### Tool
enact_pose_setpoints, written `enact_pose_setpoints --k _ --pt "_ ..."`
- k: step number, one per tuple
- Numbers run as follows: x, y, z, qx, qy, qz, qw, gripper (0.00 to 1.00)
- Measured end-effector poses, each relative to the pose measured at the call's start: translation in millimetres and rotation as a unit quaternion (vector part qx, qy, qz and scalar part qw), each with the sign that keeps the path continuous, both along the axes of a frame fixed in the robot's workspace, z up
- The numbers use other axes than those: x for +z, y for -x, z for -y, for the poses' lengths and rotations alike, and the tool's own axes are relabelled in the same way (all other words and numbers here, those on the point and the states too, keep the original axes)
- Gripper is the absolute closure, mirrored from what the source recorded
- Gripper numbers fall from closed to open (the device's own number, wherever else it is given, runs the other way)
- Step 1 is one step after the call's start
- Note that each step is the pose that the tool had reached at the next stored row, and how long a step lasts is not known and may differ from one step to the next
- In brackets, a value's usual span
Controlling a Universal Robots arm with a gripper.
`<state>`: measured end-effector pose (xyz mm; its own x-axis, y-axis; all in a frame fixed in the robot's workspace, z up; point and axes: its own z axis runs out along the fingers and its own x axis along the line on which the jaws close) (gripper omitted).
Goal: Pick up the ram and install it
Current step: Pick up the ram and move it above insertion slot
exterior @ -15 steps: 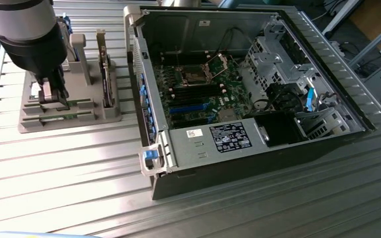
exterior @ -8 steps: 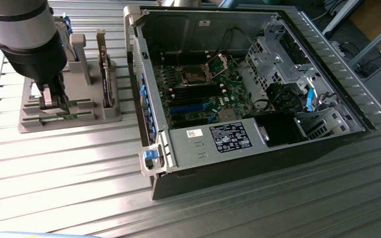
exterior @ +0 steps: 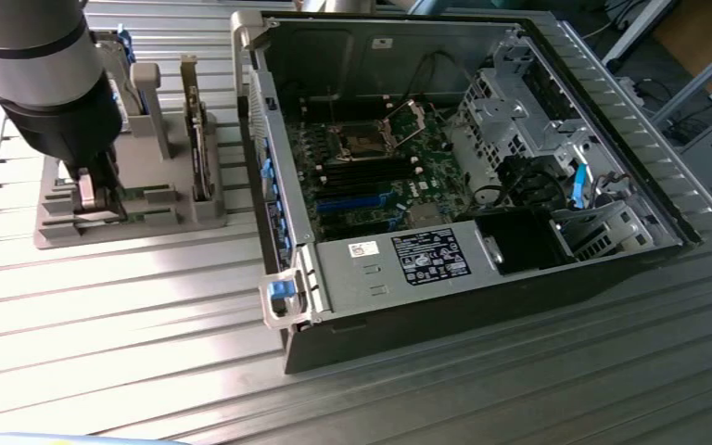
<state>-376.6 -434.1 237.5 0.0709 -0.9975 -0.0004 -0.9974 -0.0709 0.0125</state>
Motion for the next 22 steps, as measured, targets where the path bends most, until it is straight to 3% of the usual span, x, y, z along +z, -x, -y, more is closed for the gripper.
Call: enact_pose_setpoints --k 6,10,22 --pt "-8.2 2.7 -1.4 0.000 0.0000 -0.0001 1.0000 0.64" --pt "-11.2 2.7 -8.4 0.000 0.0000 0.0000 1.0000 0.64" --pt "-23.1 9.1 -8.6 0.000 0.0001 -0.0001 1.0000 0.64"
